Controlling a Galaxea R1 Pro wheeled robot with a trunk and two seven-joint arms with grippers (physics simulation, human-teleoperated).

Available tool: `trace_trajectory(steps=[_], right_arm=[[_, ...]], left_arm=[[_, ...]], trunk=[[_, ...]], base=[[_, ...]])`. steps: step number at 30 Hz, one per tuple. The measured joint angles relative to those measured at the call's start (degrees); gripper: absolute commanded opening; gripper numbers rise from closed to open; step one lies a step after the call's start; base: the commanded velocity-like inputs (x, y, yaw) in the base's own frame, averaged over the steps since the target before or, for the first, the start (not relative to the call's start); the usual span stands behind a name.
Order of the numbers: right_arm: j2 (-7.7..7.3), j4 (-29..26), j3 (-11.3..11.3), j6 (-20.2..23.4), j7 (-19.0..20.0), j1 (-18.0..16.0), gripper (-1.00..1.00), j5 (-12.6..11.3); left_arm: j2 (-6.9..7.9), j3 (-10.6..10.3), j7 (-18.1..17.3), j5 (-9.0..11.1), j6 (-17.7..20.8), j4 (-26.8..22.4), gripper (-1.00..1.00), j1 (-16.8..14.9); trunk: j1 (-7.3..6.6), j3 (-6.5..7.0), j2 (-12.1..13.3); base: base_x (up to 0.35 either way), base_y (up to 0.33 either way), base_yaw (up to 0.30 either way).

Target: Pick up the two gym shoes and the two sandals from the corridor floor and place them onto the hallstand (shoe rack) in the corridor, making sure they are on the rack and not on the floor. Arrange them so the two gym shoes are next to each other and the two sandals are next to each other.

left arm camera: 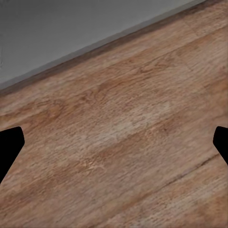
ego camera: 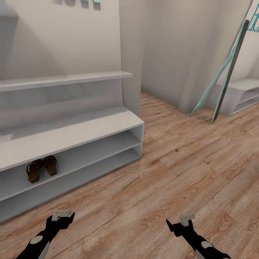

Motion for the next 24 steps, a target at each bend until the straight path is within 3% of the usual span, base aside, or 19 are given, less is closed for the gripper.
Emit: trace_trajectory(steps=[8,24], right_arm=[[0.0,0.31,0.01,0.0,-0.02,0.01,1.0,-0.03],[0.15,2.35,-0.01,-0.01,-0.03,0.02,1.0,-0.07]], left_arm=[[0.0,0.14,0.02,0.04,-0.03,0.09,1.0,0.0],[-0.01,0.21,0.02,-0.03,-0.04,0.18,1.0,-0.02]], trunk=[[0.0,0.0,0.0],[0.0,0.2,0.0]], base=[[0.0,0.0,-0.065],[0.0,0.0,-0.284]])
